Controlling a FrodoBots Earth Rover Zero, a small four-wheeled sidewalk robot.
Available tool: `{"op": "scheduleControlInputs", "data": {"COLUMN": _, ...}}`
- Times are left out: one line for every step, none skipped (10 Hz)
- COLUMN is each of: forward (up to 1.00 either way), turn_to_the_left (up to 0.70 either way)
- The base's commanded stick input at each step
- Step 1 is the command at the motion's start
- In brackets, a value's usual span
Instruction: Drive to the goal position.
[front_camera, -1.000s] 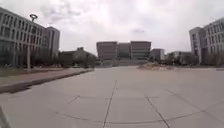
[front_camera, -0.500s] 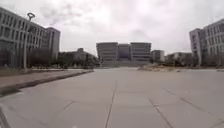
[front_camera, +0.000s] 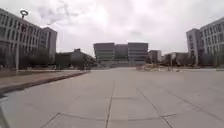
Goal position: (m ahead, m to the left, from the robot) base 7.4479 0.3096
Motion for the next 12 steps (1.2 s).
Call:
{"op": "scheduleControlInputs", "data": {"forward": 0.7, "turn_to_the_left": -0.1}}
{"op": "scheduleControlInputs", "data": {"forward": 0.7, "turn_to_the_left": -0.1}}
{"op": "scheduleControlInputs", "data": {"forward": 0.7, "turn_to_the_left": -0.1}}
{"op": "scheduleControlInputs", "data": {"forward": 0.7, "turn_to_the_left": -0.1}}
{"op": "scheduleControlInputs", "data": {"forward": 0.7, "turn_to_the_left": -0.1}}
{"op": "scheduleControlInputs", "data": {"forward": 0.7, "turn_to_the_left": -0.1}}
{"op": "scheduleControlInputs", "data": {"forward": 0.7, "turn_to_the_left": -0.1}}
{"op": "scheduleControlInputs", "data": {"forward": 0.7, "turn_to_the_left": -0.1}}
{"op": "scheduleControlInputs", "data": {"forward": 0.7, "turn_to_the_left": -0.08}}
{"op": "scheduleControlInputs", "data": {"forward": 0.7, "turn_to_the_left": 0.0}}
{"op": "scheduleControlInputs", "data": {"forward": 0.7, "turn_to_the_left": 0.0}}
{"op": "scheduleControlInputs", "data": {"forward": 0.7, "turn_to_the_left": 0.0}}
